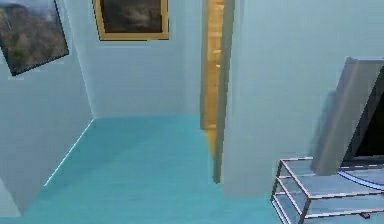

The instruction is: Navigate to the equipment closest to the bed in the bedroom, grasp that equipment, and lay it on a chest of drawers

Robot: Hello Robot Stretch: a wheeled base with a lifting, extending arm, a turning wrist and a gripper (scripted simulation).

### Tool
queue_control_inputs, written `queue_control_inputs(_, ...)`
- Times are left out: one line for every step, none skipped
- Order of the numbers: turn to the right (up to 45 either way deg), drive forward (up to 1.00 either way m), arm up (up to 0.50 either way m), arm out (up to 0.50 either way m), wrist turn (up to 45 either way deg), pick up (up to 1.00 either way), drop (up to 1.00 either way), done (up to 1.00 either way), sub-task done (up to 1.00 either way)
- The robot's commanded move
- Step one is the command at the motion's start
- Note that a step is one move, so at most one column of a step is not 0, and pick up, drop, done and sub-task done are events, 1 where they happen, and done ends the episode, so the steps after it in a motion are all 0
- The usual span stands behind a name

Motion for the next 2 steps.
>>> queue_control_inputs(-3.0,0.00,0.00,0.00,0.0,0.00,0.00,0.00,0.00)
queue_control_inputs(-12.0,0.00,0.00,0.00,0.0,0.00,0.00,0.00,0.00)
